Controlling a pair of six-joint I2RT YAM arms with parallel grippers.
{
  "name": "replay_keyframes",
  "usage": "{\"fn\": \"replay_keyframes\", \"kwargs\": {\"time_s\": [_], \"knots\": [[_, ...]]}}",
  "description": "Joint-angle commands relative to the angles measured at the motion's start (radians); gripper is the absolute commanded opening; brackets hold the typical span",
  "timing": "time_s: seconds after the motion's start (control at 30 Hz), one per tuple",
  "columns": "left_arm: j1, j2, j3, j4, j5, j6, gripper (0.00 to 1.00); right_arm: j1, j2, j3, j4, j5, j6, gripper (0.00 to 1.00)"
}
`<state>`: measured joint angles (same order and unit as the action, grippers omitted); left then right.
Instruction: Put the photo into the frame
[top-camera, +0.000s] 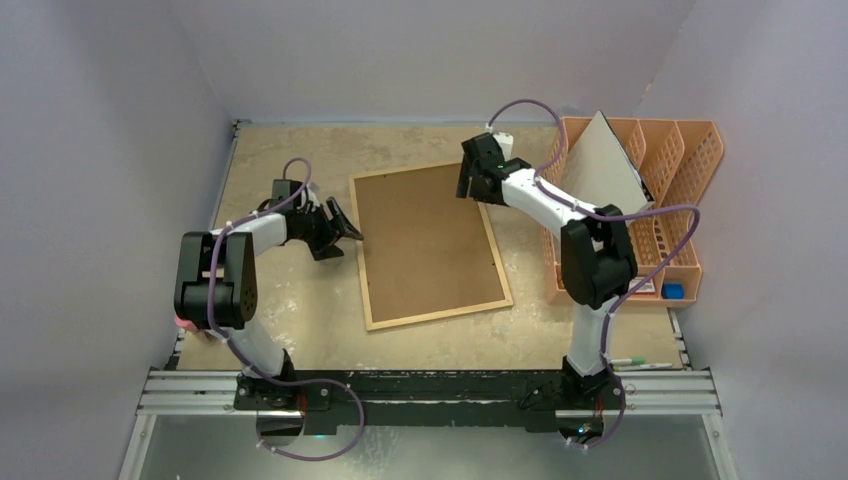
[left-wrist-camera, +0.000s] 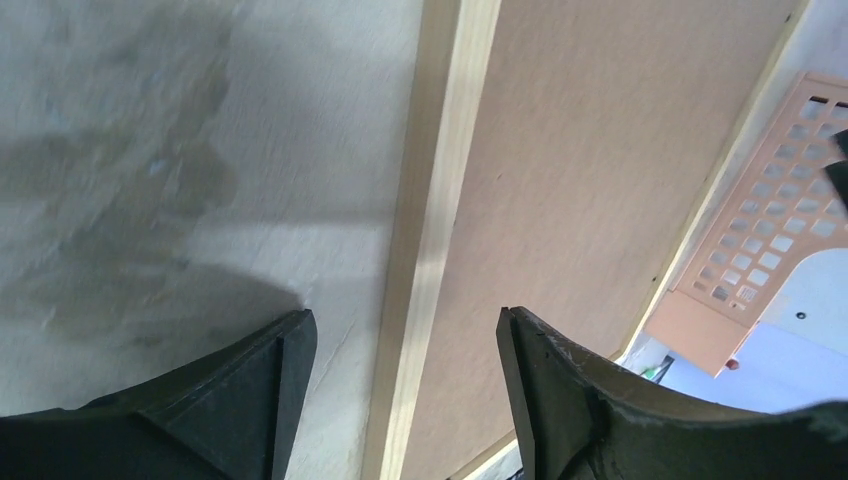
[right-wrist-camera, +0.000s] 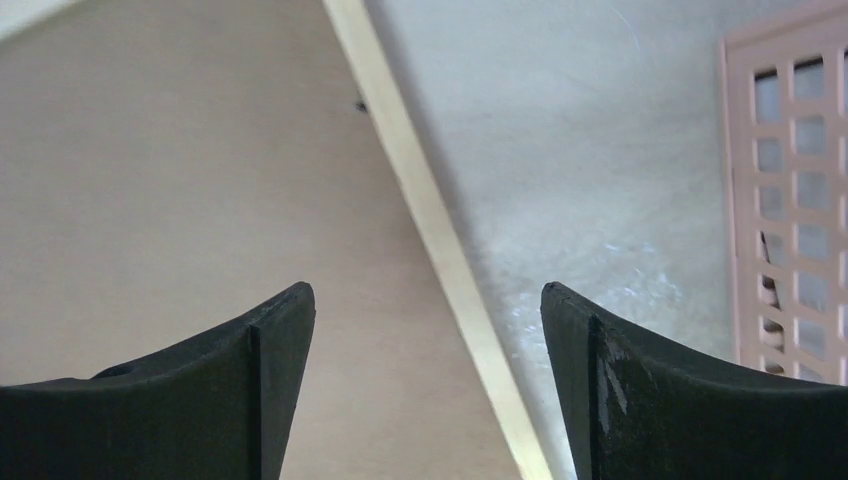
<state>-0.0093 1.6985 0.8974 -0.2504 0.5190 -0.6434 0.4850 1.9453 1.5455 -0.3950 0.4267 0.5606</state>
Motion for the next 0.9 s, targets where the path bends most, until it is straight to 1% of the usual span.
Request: {"fn": "replay_keyframes", "kwargs": {"time_s": [0.0,0.1,0.23,0.4,0.57,0.7,0.77,0.87], "knots": [[-0.011,0.089,0.100,0.042,-0.020,0.028,0.71,-0.001,0.007,-0.013,-0.051,-0.075,-0.001,0.86],[-0.011,0.150,0.168,0.023,-0.072,0.054,0.71,-0.003,0.053,-0.001,-0.068,-0.096,-0.017,0.87],[-0.010,0.225,0.271,-0.002,-0.080,0.073,0.70,-0.018,0.085,-0.016,-0.081,-0.111,-0.007,0.87],[-0.011,0.271,0.313,0.024,-0.110,0.055,0.69,-0.026,0.089,-0.041,-0.097,-0.122,0.000,0.87],[-0.010,0.304,0.347,0.031,-0.106,0.042,0.69,-0.026,0.098,-0.073,-0.102,-0.132,-0.006,0.87],[-0.010,0.342,0.381,0.044,-0.057,0.029,0.67,-0.026,0.065,-0.124,-0.081,-0.221,-0.036,0.87],[-0.012,0.368,0.404,0.061,-0.006,0.028,0.62,-0.025,0.034,-0.161,-0.054,-0.297,-0.068,0.86],[-0.024,0.416,0.466,0.047,0.034,0.058,0.59,-0.024,-0.025,-0.233,0.004,-0.391,-0.113,0.83]]}}
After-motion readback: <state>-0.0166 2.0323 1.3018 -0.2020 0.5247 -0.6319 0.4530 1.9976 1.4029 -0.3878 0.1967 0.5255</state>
